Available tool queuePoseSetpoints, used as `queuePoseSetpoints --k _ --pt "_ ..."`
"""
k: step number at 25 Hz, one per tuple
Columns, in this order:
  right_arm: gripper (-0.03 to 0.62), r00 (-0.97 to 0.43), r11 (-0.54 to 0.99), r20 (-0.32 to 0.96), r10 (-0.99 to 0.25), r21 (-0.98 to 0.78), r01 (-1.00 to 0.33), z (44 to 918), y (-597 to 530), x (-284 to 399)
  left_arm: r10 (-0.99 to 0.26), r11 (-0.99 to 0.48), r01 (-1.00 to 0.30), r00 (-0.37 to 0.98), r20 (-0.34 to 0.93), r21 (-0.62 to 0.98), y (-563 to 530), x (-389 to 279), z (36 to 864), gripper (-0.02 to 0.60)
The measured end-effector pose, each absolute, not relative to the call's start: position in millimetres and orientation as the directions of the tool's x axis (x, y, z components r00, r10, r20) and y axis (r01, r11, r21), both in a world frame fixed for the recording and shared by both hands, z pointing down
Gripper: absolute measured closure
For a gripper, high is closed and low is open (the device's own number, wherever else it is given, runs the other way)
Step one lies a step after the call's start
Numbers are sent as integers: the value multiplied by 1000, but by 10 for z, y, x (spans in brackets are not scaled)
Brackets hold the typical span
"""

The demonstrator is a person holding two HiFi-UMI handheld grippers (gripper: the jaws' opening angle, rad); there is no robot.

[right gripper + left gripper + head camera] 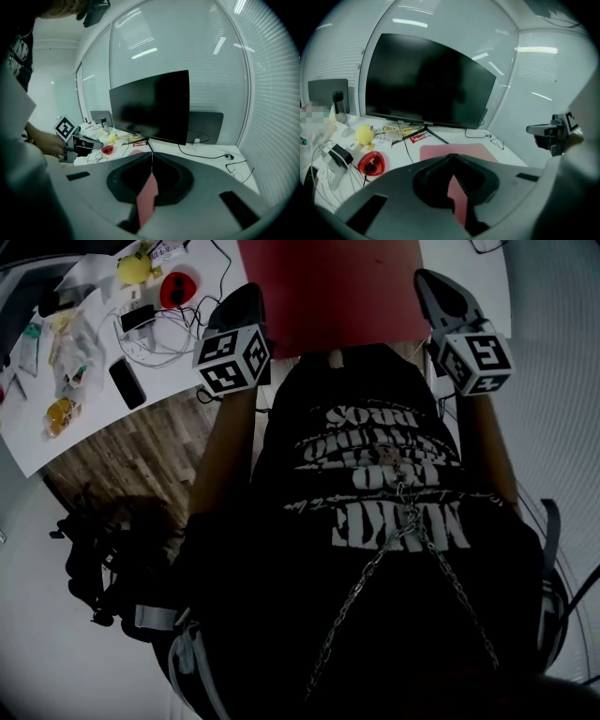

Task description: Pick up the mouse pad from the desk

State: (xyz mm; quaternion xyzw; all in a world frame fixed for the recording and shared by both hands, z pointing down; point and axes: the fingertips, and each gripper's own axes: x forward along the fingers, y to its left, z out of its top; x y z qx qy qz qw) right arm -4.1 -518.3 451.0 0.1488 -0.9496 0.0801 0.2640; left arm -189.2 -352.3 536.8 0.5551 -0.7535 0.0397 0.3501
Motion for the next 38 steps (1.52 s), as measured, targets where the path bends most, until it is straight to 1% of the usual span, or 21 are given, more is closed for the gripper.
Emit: queuePoseSetpoints --k 4,5,7,8,9,10,11,14,17,19,21,23,25,27,29,32,33,35,36,38 --pt "592 -768 943 614 -183 -112 -314 5037 -5490 -12 -743 427 -845 -124 658 323 -3635 -1996 5843 571" --pt "591 -753 945 637 -162 -120 -305 5169 -5556 -4 -727 435 -840 -113 677 325 -3665 -2003 5948 560" --pt "591 -722 944 680 -130 -137 -299 5428 -5705 13 -692 453 -826 -88 717 335 -3699 -2008 6157 487" --pt "586 -705 942 699 -117 -146 -301 5559 -5787 22 -673 464 -818 -76 736 340 -3710 -2016 6260 465" --pt "550 -687 940 720 -101 -158 -303 5694 -5867 33 -654 477 -810 -66 754 342 -3716 -2029 6362 443" --pt "491 -667 936 741 -82 -172 -306 5831 -5941 51 -633 491 -803 -61 772 339 -3713 -2045 6463 427" --pt "456 -647 932 760 -63 -187 -312 5964 -6014 75 -610 504 -799 -60 790 328 -3703 -2062 6562 412" --pt "380 -576 907 816 -37 -215 -363 6367 -6257 221 -534 529 -805 -70 843 268 -3656 -2123 6834 349" --pt "331 -475 855 880 10 -255 -453 6849 -6423 469 -467 543 -815 -91 880 204 -3636 -2180 7029 333" --pt "315 -429 833 902 47 -273 -481 7072 -6468 557 -434 554 -807 -70 898 204 -3653 -2164 7135 306" --pt "306 -381 828 923 58 -258 -497 7200 -6491 627 -396 560 -803 -46 917 201 -3661 -2126 7228 279" --pt "307 -338 839 940 38 -214 -501 7230 -6525 680 -362 558 -810 -44 931 178 -3674 -2105 7267 275" --pt "307 -317 854 948 3 -168 -493 7226 -6564 693 -358 559 -813 -56 932 166 -3709 -2104 7265 274" --pt "307 -319 856 948 -21 -148 -495 7234 -6565 667 -364 561 -813 -72 929 157 -3711 -2099 7259 273" --pt "307 -331 852 944 -13 -163 -497 7241 -6506 612 -365 558 -816 -77 928 152 -3691 -2089 7272 273" --pt "317 -299 882 954 -33 -112 -457 7283 -6460 535 -358 534 -833 -72 931 141 -3719 -2084 7314 280" --pt "322 -287 891 957 -48 -90 -446 7293 -6460 514 -351 520 -844 -68 934 133 -3741 -2070 7321 329" --pt "333 -281 888 958 -60 -78 -453 7280 -6460 501 -331 498 -858 -51 942 129 -3774 -2043 7315 360" --pt "345 -285 887 957 -60 -80 -455 7251 -6453 493 -324 490 -862 -39 945 132 -3784 -2033 7299 365" --pt "392 -299 885 953 -41 -105 -454 7195 -6382 465 -318 473 -869 -17 948 143 -3808 -1992 7256 399"
